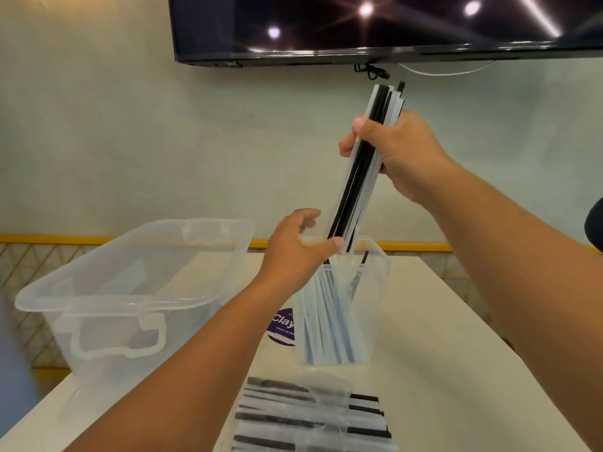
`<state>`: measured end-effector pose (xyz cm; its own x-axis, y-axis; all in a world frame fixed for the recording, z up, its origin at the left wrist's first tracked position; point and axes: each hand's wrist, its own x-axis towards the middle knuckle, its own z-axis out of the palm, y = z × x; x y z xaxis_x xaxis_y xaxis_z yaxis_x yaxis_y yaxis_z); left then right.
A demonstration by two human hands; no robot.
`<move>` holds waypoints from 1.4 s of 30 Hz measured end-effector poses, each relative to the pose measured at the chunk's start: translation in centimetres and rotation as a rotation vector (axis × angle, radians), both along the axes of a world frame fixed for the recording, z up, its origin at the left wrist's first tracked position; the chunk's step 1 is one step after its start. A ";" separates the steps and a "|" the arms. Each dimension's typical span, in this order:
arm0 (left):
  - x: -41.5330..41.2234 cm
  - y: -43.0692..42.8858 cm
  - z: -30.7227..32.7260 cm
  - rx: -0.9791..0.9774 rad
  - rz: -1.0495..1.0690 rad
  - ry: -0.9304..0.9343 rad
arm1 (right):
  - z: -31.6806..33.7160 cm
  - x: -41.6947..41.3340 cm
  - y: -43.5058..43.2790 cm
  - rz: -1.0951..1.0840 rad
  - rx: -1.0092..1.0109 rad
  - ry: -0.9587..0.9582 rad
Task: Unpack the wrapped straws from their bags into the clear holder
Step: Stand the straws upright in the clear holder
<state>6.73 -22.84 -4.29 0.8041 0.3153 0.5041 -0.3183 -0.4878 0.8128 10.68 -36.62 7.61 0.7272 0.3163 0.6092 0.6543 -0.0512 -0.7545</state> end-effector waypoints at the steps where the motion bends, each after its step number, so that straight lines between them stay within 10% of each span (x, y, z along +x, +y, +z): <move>1: 0.5 0.5 -0.1 0.043 0.024 0.013 | -0.3 1.1 0.3 -0.035 -0.012 0.011; 21: 4.7 2.5 -2.8 0.384 0.083 0.450 | -10.3 9.8 4.6 -0.113 -0.836 0.716; 35: 4.6 2.4 -2.9 0.362 0.083 0.428 | -10.2 8.9 5.1 -0.323 -1.354 0.275; 42: 4.7 2.5 -3.1 0.361 0.079 0.416 | -10.4 9.6 5.5 -0.484 -1.055 -0.100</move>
<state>11.41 -20.35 -7.40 0.9394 0.2486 0.2361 0.0427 -0.7681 0.6389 20.30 -31.13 -2.82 0.8744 0.4028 0.2705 0.4487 -0.8834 -0.1349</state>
